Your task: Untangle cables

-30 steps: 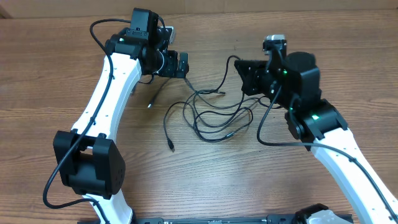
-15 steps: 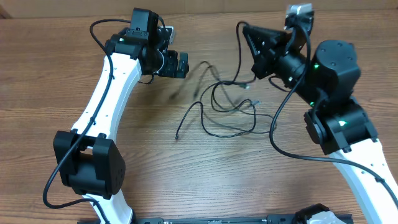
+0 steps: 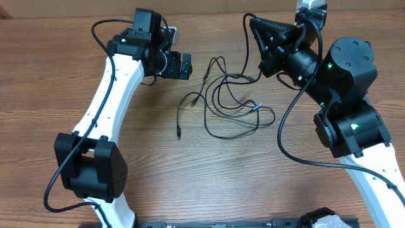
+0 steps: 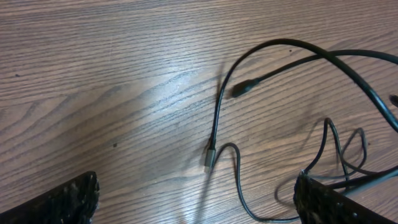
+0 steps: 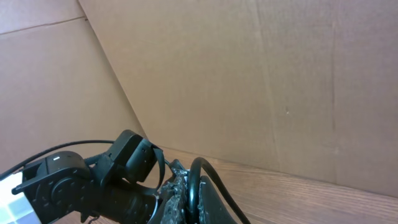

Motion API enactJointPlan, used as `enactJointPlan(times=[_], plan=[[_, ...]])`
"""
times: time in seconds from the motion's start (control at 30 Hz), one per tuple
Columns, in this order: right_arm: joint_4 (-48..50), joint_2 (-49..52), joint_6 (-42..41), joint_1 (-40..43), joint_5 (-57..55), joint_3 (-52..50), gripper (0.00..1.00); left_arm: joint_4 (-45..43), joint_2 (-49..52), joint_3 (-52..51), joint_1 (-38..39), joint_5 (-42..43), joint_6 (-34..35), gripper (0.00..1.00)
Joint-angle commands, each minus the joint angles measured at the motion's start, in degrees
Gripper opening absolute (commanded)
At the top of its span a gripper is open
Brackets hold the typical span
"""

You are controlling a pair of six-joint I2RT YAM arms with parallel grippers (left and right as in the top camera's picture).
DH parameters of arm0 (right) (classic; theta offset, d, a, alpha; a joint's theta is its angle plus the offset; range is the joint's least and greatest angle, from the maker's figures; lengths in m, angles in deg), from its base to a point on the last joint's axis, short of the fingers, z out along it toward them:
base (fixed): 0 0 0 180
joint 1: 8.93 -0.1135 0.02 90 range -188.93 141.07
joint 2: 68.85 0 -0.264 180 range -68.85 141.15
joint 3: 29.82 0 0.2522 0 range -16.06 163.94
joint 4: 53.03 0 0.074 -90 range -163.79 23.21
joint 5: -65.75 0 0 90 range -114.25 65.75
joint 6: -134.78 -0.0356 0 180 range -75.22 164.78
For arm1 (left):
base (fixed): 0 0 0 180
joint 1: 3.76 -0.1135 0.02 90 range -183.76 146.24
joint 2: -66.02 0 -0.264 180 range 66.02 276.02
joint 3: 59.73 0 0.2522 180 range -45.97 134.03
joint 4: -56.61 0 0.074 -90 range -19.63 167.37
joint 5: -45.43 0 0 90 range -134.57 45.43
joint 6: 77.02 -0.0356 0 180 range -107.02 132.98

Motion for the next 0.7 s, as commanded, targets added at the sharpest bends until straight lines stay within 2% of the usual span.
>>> enactJointPlan(times=[0.0,0.4,0.53,0.6,0.67], plan=[[0.55,-1.29,1.33,0.15,-0.57,2.27,0.04,-0.02,-1.03,0.55,0.28,0.07,0.55,1.0],[0.28,-1.27,2.89,0.15,-0.59,2.32,0.04,0.04,-1.03,0.55,0.39,1.92,1.64,1.0],[-0.55,-1.27,3.13,0.17,-2.05,2.32,0.04,1.2,-0.98,0.52,0.48,14.47,1.31,1.0],[-0.68,-1.27,3.1,0.17,-2.89,2.32,0.04,1.42,-0.96,0.52,0.98,22.97,-4.9,0.99],[-0.76,-1.27,3.02,0.15,-2.36,2.32,0.04,1.64,-0.96,0.52,1.73,27.12,-9.2,1.0]])
